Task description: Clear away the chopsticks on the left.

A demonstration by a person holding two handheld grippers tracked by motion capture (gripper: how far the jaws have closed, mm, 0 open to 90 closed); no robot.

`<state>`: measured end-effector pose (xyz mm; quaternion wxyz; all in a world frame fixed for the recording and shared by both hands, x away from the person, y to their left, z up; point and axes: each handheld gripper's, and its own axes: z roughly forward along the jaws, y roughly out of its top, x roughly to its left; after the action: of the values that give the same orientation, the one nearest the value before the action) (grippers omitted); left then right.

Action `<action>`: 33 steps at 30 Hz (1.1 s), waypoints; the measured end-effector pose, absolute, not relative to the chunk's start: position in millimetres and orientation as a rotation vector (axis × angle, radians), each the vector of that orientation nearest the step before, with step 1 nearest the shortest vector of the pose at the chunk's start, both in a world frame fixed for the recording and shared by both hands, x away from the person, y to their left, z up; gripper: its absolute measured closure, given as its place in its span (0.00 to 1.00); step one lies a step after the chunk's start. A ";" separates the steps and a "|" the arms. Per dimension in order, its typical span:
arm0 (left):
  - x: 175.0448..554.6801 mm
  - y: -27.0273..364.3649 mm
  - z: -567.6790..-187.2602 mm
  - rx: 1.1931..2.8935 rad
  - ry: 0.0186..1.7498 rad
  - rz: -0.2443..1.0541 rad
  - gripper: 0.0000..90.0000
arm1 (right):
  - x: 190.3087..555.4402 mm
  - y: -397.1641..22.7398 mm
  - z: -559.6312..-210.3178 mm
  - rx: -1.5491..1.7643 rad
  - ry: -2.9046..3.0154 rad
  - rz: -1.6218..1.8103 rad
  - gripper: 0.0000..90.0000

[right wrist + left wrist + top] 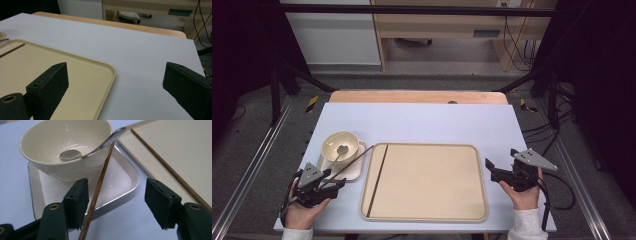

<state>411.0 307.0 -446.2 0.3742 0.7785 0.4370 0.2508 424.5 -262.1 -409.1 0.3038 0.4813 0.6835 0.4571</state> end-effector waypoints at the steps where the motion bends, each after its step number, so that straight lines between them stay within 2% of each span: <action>1: 411.0 307.0 -446.2 1.993 1.119 0.642 0.40 | 424.5 -262.1 -409.1 1.275 1.811 1.211 0.08; 12: 430.4 311.3 -458.7 2.036 1.147 0.664 0.48 | 425.5 -260.6 -409.9 1.275 1.816 1.211 0.08; 25: 439.3 315.5 -467.2 2.039 1.175 0.661 0.71 | 426.3 -260.0 -410.4 1.274 1.820 1.208 0.08; 33: 442.6 314.1 -469.4 2.057 1.163 0.636 0.81 | 426.3 -260.0 -410.6 1.276 1.821 1.207 0.08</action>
<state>442.6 314.1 -469.4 0.3402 0.7905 0.4468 0.2445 426.3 -260.0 -410.6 0.3010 0.4810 0.6864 0.4548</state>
